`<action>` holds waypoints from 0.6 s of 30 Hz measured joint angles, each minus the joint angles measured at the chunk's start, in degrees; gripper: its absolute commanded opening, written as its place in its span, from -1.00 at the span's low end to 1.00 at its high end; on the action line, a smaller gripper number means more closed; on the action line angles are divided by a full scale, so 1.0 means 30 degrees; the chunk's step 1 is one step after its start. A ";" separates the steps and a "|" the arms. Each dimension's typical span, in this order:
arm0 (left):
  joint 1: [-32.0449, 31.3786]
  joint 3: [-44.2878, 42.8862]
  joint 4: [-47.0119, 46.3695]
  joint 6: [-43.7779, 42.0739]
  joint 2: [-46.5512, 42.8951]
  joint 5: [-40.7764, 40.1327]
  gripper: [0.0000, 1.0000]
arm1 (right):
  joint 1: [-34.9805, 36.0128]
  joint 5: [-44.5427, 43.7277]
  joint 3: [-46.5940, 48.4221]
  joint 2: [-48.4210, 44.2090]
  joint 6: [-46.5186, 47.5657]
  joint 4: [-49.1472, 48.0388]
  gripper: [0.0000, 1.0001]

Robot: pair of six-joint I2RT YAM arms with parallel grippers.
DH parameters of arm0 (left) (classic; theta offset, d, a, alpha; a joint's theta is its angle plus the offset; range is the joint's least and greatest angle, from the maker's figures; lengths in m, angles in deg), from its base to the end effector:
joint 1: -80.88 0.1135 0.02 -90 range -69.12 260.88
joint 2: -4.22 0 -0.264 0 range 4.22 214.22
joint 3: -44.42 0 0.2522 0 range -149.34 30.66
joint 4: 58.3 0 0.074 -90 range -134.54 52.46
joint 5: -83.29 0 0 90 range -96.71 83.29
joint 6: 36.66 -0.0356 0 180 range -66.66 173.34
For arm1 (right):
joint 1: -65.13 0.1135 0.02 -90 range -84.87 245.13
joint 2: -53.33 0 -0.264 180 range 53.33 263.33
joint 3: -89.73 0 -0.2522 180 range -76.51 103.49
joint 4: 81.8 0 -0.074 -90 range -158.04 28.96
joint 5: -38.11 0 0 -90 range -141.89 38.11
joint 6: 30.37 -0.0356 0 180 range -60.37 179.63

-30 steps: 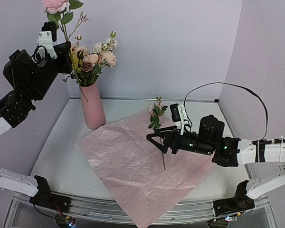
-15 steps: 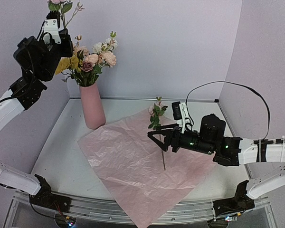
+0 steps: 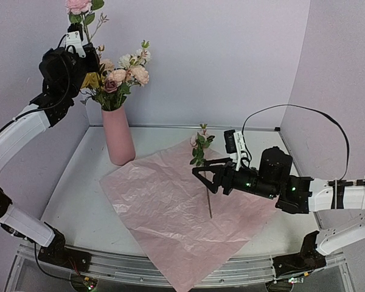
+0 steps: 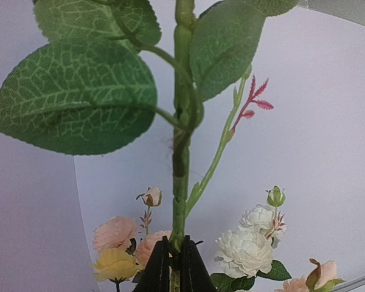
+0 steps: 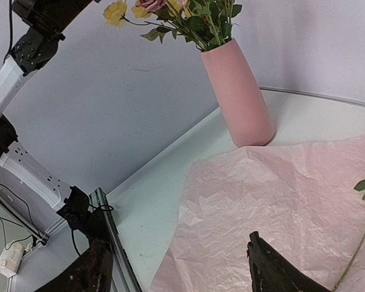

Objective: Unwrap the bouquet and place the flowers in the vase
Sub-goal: Insert the fake flower into the vase.

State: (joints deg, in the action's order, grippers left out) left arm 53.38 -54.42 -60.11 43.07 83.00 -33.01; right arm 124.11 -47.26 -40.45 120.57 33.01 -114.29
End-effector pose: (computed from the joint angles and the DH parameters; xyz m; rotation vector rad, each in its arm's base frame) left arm 0.2768 -0.1263 0.4984 -0.0038 1.2303 0.0110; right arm 0.1337 0.2279 0.3099 -0.4707 1.3518 1.3097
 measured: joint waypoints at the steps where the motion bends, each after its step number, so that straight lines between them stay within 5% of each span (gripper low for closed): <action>1: 0.0147 0.0007 0.0000 0.0254 0.0129 0.0132 -1.00 | 0.0000 -0.0044 -0.0074 -0.0084 0.0012 0.0012 0.53; 18: 0.0617 0.2723 -0.0193 0.2589 0.0617 0.0624 -1.00 | 0.0000 -0.0794 -0.0822 -0.1131 0.0027 0.0180 0.53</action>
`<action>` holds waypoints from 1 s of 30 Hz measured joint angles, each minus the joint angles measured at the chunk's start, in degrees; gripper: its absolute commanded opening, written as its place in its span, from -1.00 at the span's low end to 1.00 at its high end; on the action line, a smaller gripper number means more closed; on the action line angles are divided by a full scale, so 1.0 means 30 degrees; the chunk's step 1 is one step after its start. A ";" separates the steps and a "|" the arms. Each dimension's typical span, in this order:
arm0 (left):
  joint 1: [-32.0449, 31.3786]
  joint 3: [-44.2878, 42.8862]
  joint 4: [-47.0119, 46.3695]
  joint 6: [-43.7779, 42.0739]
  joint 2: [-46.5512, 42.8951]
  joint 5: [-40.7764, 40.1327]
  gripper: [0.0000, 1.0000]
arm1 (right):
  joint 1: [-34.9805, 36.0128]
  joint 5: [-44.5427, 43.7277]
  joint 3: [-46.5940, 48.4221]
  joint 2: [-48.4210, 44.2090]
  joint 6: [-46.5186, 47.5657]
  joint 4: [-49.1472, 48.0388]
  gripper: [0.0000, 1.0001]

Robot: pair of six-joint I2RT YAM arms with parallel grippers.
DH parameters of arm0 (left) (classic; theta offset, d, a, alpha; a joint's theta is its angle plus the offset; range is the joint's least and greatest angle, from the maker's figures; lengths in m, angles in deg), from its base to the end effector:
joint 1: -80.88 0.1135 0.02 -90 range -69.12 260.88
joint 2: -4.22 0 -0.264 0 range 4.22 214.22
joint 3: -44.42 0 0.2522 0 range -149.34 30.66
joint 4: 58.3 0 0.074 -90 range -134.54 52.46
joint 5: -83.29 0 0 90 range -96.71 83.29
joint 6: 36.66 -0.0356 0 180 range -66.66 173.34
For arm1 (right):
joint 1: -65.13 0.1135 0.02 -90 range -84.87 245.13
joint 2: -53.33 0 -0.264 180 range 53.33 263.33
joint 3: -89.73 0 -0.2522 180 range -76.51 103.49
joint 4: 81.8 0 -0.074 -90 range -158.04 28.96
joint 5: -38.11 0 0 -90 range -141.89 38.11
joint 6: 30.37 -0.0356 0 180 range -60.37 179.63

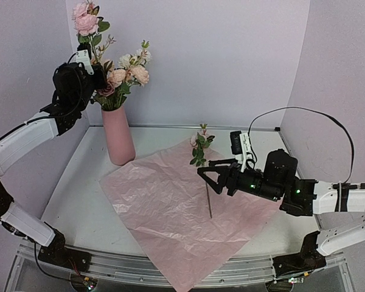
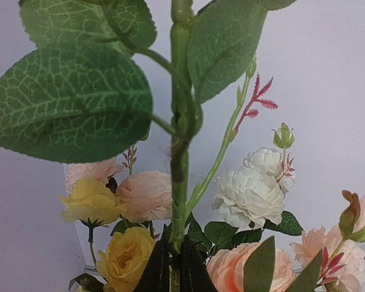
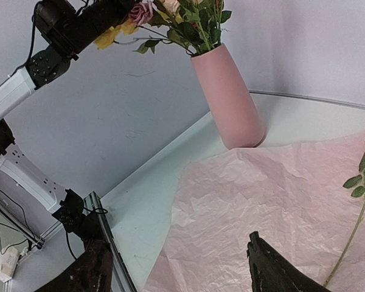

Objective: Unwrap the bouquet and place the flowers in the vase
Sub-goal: Insert the fake flower into the vase.

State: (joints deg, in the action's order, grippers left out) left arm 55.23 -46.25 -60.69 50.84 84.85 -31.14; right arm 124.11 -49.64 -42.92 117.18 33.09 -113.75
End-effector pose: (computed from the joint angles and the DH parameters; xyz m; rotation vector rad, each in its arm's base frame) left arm 0.3032 -0.1293 0.4409 -0.0240 1.3735 -0.0499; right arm 0.1282 0.2159 0.3080 -0.4311 1.3511 1.2851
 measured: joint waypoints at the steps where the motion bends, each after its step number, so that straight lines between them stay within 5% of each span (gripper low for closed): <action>1: 0.0000 0.0083 0.0012 0.0029 0.0045 0.0000 -1.00 | 0.0000 -0.0020 -0.0051 -0.0050 0.0000 0.0004 0.53; 8: 0.0054 0.0357 0.0013 0.0299 0.0149 -0.0005 -1.00 | 0.0000 -0.0086 -0.0273 -0.0233 -0.0007 0.0108 0.53; 15: 0.0073 0.0406 0.0103 0.0329 0.0156 -0.0192 -0.47 | 0.0000 -0.0135 -0.0477 -0.0367 -0.0026 0.0245 0.53; 22: 0.0073 0.0144 0.1278 0.0319 0.0209 -0.0582 -0.36 | 0.0000 -0.0135 -0.0517 -0.0422 -0.0116 0.0270 0.53; 26: 0.0087 -0.0777 0.2352 0.0369 0.0428 -0.0624 -0.50 | 0.0000 -0.0127 -0.0520 -0.0422 -0.0176 0.0270 0.53; 30: 0.0137 -0.1239 0.3125 0.0444 0.0433 -0.0595 -0.93 | 0.0000 -0.0107 -0.0528 -0.0422 -0.0292 0.0262 0.53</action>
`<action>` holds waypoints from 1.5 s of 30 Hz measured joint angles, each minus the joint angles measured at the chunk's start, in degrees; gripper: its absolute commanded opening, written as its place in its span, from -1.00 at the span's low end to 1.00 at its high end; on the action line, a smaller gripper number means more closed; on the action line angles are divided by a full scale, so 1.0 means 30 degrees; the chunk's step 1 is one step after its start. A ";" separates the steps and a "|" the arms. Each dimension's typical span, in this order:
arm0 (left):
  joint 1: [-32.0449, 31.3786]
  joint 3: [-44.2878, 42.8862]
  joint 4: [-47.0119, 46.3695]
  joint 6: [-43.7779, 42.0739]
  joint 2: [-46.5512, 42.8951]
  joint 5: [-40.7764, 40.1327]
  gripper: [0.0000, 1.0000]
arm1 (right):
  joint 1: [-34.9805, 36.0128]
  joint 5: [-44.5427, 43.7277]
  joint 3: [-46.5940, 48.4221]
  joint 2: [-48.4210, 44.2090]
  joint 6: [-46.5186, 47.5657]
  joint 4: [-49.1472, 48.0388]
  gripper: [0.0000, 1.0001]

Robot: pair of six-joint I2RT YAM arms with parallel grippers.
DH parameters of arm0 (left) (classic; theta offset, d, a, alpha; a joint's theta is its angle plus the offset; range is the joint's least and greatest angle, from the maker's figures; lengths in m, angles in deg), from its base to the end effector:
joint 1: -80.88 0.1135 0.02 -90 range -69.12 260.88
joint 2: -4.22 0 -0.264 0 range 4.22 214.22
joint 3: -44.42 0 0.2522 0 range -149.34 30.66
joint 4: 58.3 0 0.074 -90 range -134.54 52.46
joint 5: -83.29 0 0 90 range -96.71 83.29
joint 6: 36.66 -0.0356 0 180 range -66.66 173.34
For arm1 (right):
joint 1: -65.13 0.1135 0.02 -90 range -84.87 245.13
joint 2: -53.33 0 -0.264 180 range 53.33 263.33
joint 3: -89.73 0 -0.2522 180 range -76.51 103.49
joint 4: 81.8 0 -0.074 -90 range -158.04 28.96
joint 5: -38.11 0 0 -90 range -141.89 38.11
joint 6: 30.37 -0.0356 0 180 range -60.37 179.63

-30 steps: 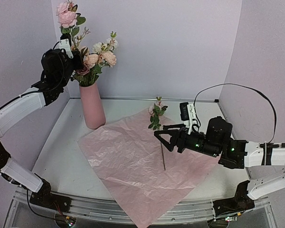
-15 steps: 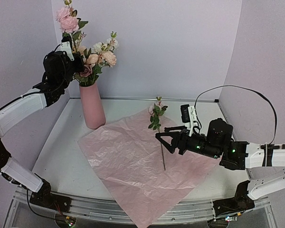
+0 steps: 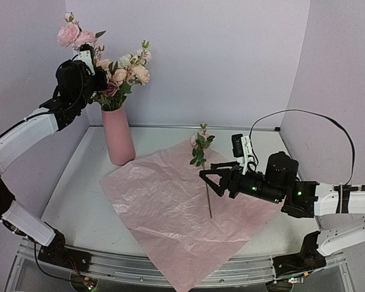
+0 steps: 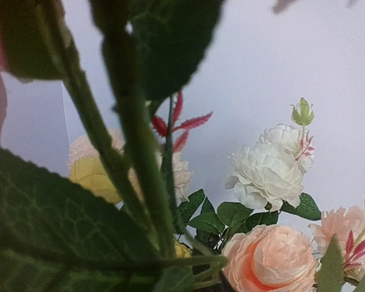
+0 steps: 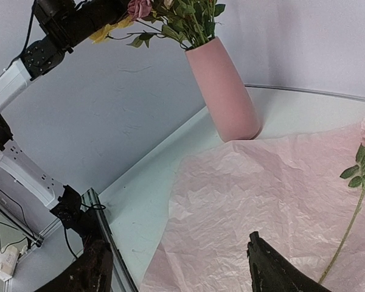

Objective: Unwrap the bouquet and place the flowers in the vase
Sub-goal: Insert the fake flower into the vase.

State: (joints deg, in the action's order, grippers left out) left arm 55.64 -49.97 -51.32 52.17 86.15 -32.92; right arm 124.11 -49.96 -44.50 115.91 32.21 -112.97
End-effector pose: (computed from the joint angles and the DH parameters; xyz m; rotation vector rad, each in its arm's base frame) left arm 0.3094 -0.1285 0.4394 -0.0302 1.4847 -0.0026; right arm 0.1257 0.2114 0.3021 -0.4216 1.3771 1.2875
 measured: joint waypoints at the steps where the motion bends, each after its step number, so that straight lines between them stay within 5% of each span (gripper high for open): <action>1: 0.0037 -0.0046 0.0164 0.0105 0.0000 0.0000 -0.97 | 0.0000 0.0024 0.0000 0.0006 -0.0025 0.0006 0.53; 30: 0.0898 -0.1128 0.3786 0.1945 0.1617 0.2052 -0.98 | 0.0000 0.0206 -0.0313 -0.0015 -0.0735 -0.0014 0.54; 38: 0.0934 -0.0832 0.4043 0.1916 0.1756 0.2211 -0.35 | 0.0000 0.0206 -0.0393 -0.0124 -0.0783 -0.0015 0.53; 45: 0.0934 -0.0864 0.4929 0.1963 0.1628 0.2387 -0.18 | 0.0000 0.0206 -0.0393 -0.0124 -0.0794 -0.0015 0.53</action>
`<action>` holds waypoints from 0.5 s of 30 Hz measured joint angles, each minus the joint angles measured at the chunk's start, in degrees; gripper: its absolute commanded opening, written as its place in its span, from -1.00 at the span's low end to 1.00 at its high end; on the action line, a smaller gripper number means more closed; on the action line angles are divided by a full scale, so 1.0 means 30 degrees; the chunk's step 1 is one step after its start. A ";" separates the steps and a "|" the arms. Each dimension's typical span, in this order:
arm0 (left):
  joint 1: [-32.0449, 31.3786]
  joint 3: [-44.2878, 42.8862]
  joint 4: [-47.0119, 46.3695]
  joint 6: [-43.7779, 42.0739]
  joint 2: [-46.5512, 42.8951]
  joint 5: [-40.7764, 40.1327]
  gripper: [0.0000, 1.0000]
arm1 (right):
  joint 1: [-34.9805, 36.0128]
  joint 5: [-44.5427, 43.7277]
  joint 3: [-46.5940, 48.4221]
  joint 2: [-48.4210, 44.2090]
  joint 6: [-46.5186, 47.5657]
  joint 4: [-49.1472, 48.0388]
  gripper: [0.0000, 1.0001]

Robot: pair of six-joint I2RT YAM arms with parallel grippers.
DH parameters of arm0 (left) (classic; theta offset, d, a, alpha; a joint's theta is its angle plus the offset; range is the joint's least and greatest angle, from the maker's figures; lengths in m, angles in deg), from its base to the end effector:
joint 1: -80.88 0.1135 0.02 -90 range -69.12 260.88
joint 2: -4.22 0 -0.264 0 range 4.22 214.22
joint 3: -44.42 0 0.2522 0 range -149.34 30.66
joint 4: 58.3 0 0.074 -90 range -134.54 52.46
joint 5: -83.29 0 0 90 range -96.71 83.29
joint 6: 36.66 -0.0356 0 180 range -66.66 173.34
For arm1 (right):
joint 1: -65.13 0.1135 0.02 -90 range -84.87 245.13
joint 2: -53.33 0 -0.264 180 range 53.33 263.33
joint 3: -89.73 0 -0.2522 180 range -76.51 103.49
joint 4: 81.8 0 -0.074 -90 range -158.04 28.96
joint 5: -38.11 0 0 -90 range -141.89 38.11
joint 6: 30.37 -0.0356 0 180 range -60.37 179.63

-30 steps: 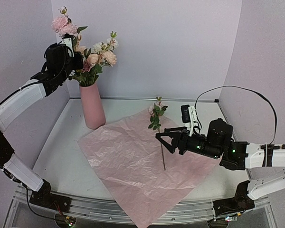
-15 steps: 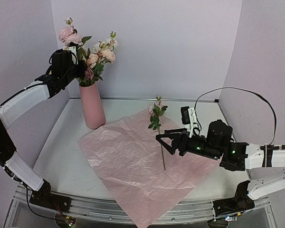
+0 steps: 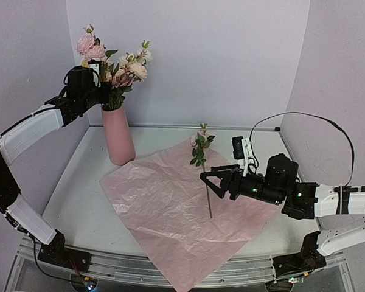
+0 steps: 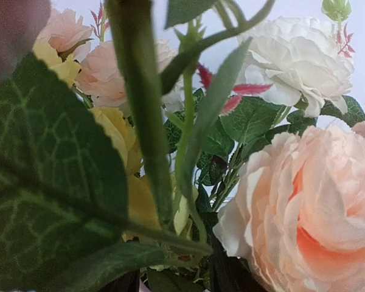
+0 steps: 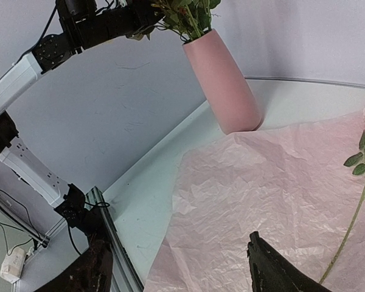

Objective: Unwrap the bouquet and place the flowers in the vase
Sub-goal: Insert the fake flower into the vase.

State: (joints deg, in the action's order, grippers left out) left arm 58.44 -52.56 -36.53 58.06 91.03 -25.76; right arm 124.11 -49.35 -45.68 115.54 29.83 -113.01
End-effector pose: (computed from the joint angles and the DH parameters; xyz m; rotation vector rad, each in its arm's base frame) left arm 0.3363 -0.1263 0.4000 0.0328 1.7620 -0.0496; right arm 0.1243 0.2097 0.2965 -0.4083 1.4049 1.3230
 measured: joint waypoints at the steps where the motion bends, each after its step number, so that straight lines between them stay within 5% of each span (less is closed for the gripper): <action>1: 0.0000 0.0000 0.0106 0.0039 -0.0067 0.0036 -0.16 | 0.0000 0.0000 0.0000 0.0000 0.0000 0.0000 0.54; 15: 0.0000 0.0670 0.2243 0.1235 -0.3636 0.0925 0.26 | 0.0000 0.0070 0.0000 -0.0007 -0.0015 0.0000 0.54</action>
State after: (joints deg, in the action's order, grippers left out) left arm 58.44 -50.55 -29.80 61.77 80.12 -22.99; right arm 124.11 -49.14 -45.68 115.52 29.79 -113.01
